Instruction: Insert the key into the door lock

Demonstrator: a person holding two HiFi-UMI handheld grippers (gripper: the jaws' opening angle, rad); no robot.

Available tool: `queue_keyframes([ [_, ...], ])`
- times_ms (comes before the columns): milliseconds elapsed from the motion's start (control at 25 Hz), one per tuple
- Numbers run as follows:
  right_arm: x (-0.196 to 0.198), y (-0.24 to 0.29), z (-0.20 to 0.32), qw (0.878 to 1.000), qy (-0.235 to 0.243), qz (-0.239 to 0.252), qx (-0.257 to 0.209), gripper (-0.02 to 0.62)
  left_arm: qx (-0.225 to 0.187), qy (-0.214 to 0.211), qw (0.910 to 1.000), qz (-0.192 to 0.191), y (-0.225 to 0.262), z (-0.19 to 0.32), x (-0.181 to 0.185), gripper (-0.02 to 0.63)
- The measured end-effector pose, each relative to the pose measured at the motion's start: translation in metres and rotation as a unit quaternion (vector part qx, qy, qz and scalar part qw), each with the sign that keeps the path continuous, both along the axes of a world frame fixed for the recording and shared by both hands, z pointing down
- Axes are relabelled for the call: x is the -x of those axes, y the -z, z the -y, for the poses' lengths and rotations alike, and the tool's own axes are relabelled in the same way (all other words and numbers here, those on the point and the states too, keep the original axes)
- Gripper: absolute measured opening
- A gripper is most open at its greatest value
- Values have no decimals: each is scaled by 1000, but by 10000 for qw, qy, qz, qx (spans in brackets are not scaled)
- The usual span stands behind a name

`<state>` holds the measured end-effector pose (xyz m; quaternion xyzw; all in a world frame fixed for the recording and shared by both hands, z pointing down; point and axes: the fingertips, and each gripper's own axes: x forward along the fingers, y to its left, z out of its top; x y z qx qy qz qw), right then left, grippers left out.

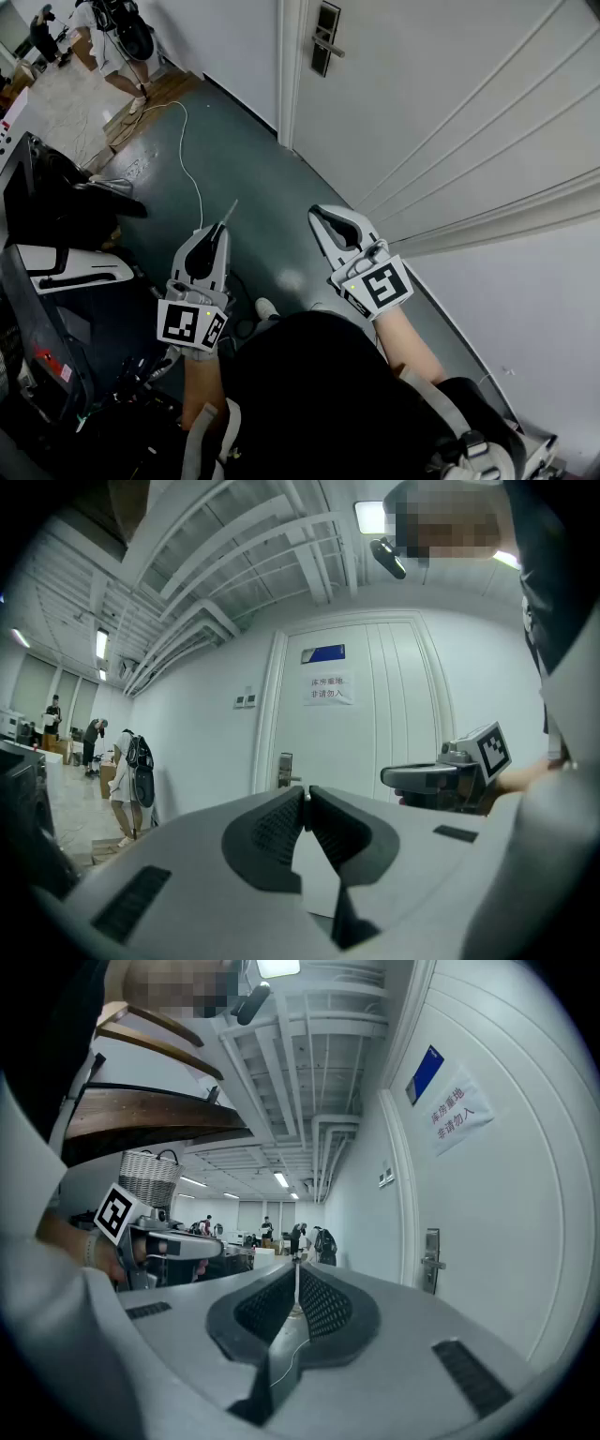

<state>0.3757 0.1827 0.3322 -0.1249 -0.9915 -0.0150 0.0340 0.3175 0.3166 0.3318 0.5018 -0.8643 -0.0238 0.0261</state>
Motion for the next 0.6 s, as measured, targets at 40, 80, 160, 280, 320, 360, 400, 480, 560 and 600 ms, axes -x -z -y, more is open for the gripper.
queue_keyframes([
  [40, 3, -1, -4, 10000, 2, -5, -16, 25, 4, -6, 10000, 8, -1, -3, 3, 27],
  [80, 7, -2, -7, 10000, 2, -12, -29, 25, 8, -13, 10000, 12, -2, -6, 5, 26],
  [160, 13, -4, -16, 10000, -5, -40, -43, 25, 6, -23, 10000, 6, -4, -13, 10, 28],
  [280, 21, -10, -28, 9999, -19, -108, -86, 25, -24, -29, 10000, -10, -5, -25, 18, 26],
  [320, 24, -12, -31, 9998, -32, -138, -104, 23, -28, -28, 10000, -5, -6, -29, 21, 27],
  [360, 27, -14, -34, 9998, -45, -161, -118, 23, -28, -24, 10000, -2, -7, -33, 24, 26],
  [400, 31, -15, -37, 9998, -43, -151, -140, 23, -28, -17, 10000, -12, -8, -37, 28, 26],
  [480, 39, -14, -45, 9998, -32, -88, -189, 23, -42, -9, 10000, -54, -12, -46, 37, 27],
  [560, 46, -15, -51, 9998, -66, -70, -187, 25, -58, -46, 9999, -74, -14, -55, 45, 26],
  [600, 51, -15, -53, 9998, -95, -65, -180, 25, -56, -88, 9999, -75, -16, -59, 49, 26],
])
